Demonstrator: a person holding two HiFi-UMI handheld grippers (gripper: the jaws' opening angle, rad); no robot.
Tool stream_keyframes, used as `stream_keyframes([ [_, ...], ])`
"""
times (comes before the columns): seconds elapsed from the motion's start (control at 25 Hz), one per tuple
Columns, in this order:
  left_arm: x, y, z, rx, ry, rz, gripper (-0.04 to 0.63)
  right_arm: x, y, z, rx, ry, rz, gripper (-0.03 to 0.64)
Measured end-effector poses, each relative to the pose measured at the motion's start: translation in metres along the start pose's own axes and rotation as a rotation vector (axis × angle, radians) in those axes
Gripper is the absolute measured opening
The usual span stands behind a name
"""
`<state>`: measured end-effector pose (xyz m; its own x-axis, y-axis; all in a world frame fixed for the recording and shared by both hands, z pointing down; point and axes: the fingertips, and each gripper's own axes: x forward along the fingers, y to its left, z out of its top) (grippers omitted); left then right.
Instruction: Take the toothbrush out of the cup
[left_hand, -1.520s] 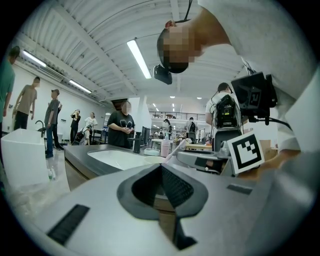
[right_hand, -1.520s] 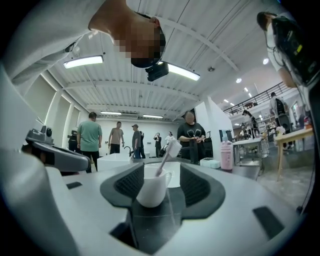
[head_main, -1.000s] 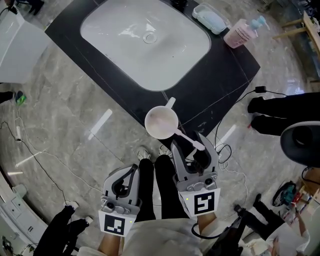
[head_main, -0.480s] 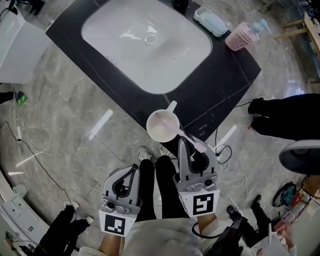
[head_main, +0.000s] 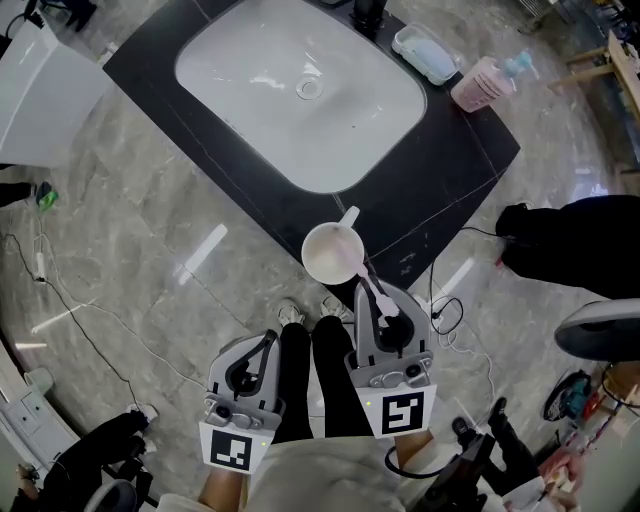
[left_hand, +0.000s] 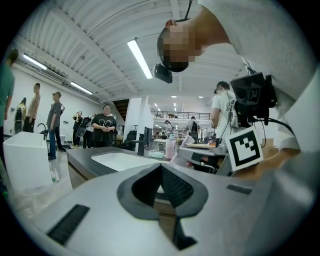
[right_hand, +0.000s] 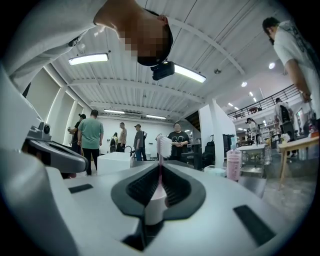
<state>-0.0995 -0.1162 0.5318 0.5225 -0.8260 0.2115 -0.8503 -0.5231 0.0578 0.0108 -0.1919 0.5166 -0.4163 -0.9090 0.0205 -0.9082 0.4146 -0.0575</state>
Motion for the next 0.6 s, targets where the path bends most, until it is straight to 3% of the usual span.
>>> stream_keyframes([
  [0.6, -0.013, -0.004, 0.029, 0.025, -0.017, 0.012, -0.005, -0.008, 0.008, 0.042, 0.014, -0.008, 0.018, 0.025],
])
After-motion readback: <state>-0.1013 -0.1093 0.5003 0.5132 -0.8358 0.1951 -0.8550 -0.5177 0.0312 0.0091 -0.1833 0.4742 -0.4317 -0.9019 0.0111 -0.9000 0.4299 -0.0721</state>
